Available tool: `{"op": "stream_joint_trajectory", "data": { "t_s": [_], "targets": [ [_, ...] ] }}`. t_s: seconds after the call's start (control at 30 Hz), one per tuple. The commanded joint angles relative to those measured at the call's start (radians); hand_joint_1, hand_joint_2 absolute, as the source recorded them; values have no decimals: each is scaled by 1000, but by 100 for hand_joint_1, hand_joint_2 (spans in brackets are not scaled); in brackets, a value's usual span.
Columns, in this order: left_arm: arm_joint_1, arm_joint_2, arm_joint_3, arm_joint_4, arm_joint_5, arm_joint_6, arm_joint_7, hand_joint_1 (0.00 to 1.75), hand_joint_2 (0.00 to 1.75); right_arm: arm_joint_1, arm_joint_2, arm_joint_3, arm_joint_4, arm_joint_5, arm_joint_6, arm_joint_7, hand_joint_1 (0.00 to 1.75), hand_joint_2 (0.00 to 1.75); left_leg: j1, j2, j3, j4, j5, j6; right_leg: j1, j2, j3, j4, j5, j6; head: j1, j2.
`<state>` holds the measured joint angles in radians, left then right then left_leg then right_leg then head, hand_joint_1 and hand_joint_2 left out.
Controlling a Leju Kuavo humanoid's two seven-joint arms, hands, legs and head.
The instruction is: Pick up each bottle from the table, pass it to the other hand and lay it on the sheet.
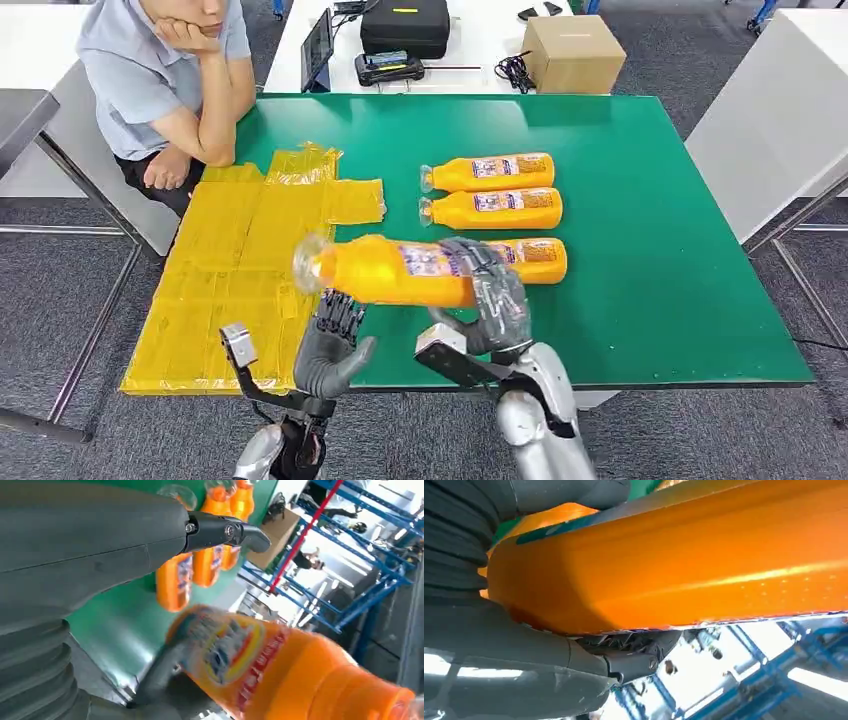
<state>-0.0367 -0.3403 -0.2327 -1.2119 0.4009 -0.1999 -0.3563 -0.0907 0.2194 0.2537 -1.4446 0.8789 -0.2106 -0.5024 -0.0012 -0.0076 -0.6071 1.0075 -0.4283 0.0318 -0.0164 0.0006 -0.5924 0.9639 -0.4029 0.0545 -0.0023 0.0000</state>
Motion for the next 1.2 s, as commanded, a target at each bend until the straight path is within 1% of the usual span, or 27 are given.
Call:
{"op": "stream_joint_trajectory", "data": {
  "t_s": [0.03,0.07,0.13,0.17,0.2,0.27,0.3,0.47,0.5,0.57,0.63,0.7,0.73,0.77,0.8,0.9,1.0,1.03,1.07,1.1,1.2],
  "targets": [
    [-40,-9,-15,43,7,-4,-2,0,175,-56,4,34,119,-7,3,-4,175,175,0,1,4,0,-1,-1,0,1,4,-1,-1,-2,0,0],
    [-39,-9,-18,42,11,-11,-3,0,175,-57,4,33,124,-12,6,-3,175,175,1,2,6,0,-2,-2,1,1,5,0,-2,-2,0,0],
    [-41,-9,-23,36,4,-18,-13,0,175,-67,10,36,155,-19,14,-1,175,175,0,1,2,0,-1,-1,0,0,2,0,0,-1,0,0],
    [-45,-9,-29,36,-4,-13,-14,0,175,-71,15,39,170,-23,16,-1,175,175,1,1,4,0,-2,-1,1,1,4,0,-1,-2,0,0],
    [-49,-9,-30,39,-18,2,-18,0,175,-75,18,44,181,-25,19,-1,175,175,0,1,2,0,-1,-1,0,0,2,0,0,-1,0,0],
    [-71,-9,-27,59,-35,51,-39,0,175,-86,27,70,203,-25,24,1,175,175,1,1,5,0,-2,-2,1,1,5,0,-2,-2,0,0],
    [-80,-9,-21,69,-42,70,-49,0,175,-88,30,82,208,-27,26,0,175,175,0,1,3,0,-1,-1,1,1,3,0,-1,-2,0,0],
    [-102,-9,-22,90,-47,85,-56,0,175,-103,43,103,248,-32,25,6,175,175,1,2,5,0,-2,-2,1,1,5,0,-1,-3,0,0],
    [-104,-9,-27,90,-61,97,-67,0,175,-106,43,108,254,-36,23,6,175,175,0,1,3,0,-1,-1,1,1,3,0,-1,-2,0,0],
    [-107,-9,-29,83,-87,144,-95,0,175,-106,43,122,257,-40,25,7,175,175,1,1,6,0,-2,-2,1,0,6,0,-2,-3,0,0],
    [-113,-9,-25,73,-95,169,-106,0,175,-104,48,136,273,-43,27,12,175,175,1,1,2,0,0,-1,0,1,1,0,0,-1,0,0],
    [-115,-9,-22,70,-97,172,-108,0,175,-101,50,140,280,-45,27,12,175,175,1,1,5,0,-2,-2,1,1,5,0,-2,-2,0,0],
    [-117,-9,-24,72,-95,177,-105,0,175,-103,51,145,293,-50,27,10,175,175,1,1,3,0,-1,-1,1,0,3,0,-1,-2,0,0],
    [-122,-9,-26,76,-88,181,-105,0,175,-104,52,152,307,-58,22,3,175,175,1,1,5,0,-2,-2,1,0,6,0,-2,-2,0,0],
    [-125,-9,-28,80,-80,181,-106,0,175,-105,52,157,316,-62,20,-1,175,175,1,0,3,0,-1,-1,1,0,3,0,-1,-2,0,0],
    [-129,-9,-33,79,-59,180,-113,0,175,-112,53,170,342,-72,17,-5,175,175,1,0,5,0,-1,-2,1,0,5,0,-1,-2,0,0],
    [-116,-8,-38,56,-28,152,-112,0,175,-113,48,163,363,-87,2,-7,175,175,1,0,3,-1,-1,-1,1,0,3,0,-1,-2,0,0],
    [-114,-9,-35,51,-27,152,-112,37,175,-114,46,160,368,-90,0,-8,175,175,1,1,5,-1,-2,-2,1,0,5,0,-2,-2,0,0],
    [-110,-9,-32,40,-27,152,-116,175,175,-117,47,157,377,-97,4,-10,175,175,1,0,3,-1,-1,-1,1,0,3,-1,-1,-2,0,0],
    [-111,-9,-31,39,-27,152,-115,175,175,-116,47,156,377,-97,4,-11,175,175,1,0,4,0,-1,-2,1,-1,5,-1,-2,-2,0,0],
    [-108,-9,-25,30,8,140,-120,175,175,-120,48,158,388,-99,6,-13,175,175,1,1,3,0,-1,-1,1,0,3,0,-1,-2,0,0]
  ]
}}
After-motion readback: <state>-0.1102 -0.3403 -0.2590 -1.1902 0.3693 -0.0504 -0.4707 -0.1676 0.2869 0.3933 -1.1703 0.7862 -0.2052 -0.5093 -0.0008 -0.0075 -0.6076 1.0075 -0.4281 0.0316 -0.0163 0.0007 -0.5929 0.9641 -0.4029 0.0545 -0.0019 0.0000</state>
